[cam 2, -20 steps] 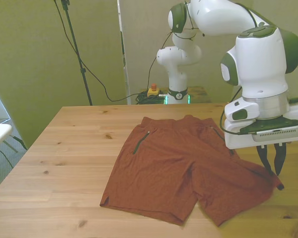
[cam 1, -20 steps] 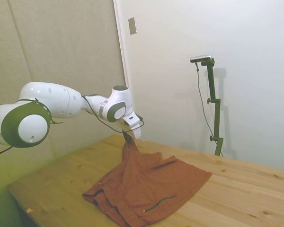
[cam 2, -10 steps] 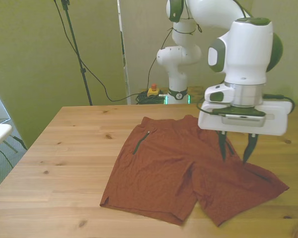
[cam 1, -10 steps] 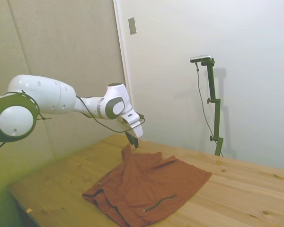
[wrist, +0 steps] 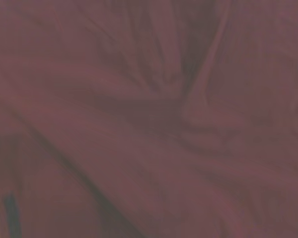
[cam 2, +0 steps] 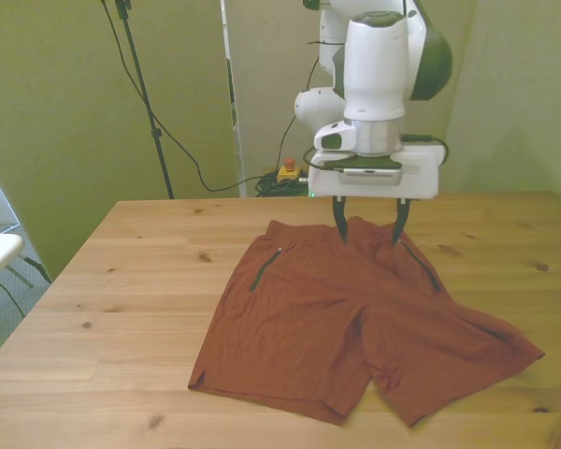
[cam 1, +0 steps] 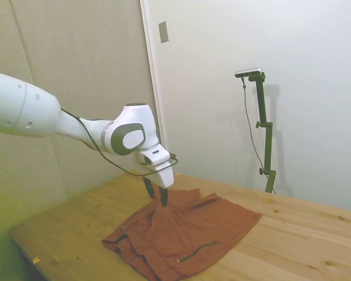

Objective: Unfold the shorts

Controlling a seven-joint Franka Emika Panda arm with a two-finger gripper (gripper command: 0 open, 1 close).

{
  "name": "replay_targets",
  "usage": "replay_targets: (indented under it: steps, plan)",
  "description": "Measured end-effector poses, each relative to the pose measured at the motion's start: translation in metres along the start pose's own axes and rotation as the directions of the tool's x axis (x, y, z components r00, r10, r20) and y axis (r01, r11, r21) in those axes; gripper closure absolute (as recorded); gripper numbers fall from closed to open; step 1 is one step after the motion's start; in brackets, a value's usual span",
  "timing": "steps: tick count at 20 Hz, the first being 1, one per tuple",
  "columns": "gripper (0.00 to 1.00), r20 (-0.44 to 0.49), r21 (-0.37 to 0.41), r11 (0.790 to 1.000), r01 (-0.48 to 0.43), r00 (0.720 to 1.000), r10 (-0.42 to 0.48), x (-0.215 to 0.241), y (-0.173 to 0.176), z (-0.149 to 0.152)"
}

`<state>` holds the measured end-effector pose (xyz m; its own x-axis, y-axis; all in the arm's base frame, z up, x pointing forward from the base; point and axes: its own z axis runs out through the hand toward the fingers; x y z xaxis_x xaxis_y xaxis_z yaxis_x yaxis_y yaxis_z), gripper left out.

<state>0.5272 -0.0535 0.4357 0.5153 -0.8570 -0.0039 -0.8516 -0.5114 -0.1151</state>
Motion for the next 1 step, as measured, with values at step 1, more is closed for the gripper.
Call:
replay_targets:
  steps: [1]
  plan:
    - [0.0, 0.029, -0.007, 1.0, 0.017, 0.999, -0.017, -0.0052, 0.0197, 0.0003]
